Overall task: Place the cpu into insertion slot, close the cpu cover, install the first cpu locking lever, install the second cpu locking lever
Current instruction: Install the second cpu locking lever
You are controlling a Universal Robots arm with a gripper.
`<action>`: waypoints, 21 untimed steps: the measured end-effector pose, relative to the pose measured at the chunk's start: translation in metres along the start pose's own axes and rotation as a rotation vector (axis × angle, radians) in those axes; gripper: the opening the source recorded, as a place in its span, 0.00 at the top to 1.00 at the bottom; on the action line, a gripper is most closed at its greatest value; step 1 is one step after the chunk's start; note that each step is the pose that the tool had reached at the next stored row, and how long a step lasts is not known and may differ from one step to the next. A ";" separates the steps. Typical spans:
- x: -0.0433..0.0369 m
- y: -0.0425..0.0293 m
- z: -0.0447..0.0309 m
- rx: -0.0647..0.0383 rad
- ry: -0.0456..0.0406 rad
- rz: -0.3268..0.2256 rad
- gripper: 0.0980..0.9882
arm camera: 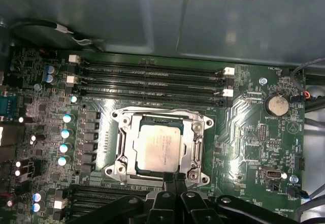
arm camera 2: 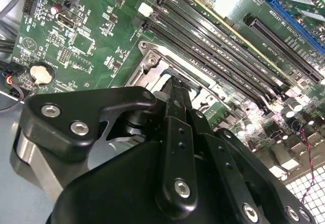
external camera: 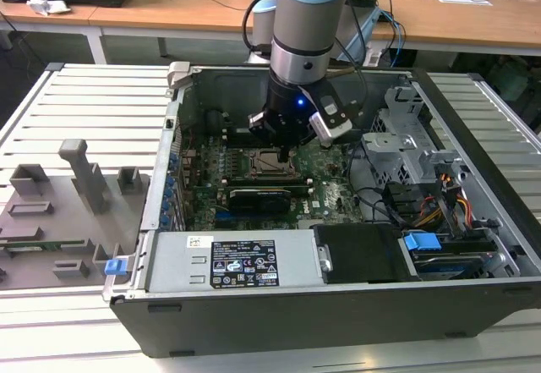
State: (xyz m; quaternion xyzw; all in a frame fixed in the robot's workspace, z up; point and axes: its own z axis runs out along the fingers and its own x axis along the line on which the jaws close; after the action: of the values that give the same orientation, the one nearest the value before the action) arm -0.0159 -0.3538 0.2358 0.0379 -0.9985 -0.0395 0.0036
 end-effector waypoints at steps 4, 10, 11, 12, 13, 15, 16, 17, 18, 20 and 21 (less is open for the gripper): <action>0.0003 -0.0043 -0.0003 0.000 0.0000 0.000 0.99; 0.0008 -0.0100 -0.0007 -0.001 -0.0001 0.000 0.99; 0.0009 -0.0109 -0.0008 -0.001 -0.0002 0.000 0.99; 0.0009 -0.0113 -0.0009 -0.004 -0.0003 0.000 0.99; 0.0009 -0.0116 -0.0009 -0.012 -0.0008 0.000 0.99; 0.0009 -0.0119 -0.0009 -0.032 -0.0017 0.000 0.99; 0.0009 -0.0119 -0.0008 -0.032 -0.0017 0.000 0.99; 0.0010 -0.0121 -0.0006 -0.032 -0.0017 0.000 0.99; 0.0010 -0.0132 -0.0004 -0.033 -0.0017 0.000 0.99; 0.0013 -0.0175 -0.0003 -0.035 -0.0019 0.000 0.99; 0.0014 -0.0189 -0.0003 -0.035 -0.0019 0.000 0.99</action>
State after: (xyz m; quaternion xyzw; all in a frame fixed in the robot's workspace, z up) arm -0.0159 -0.3728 0.2346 0.0379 -0.9976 -0.0571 0.0033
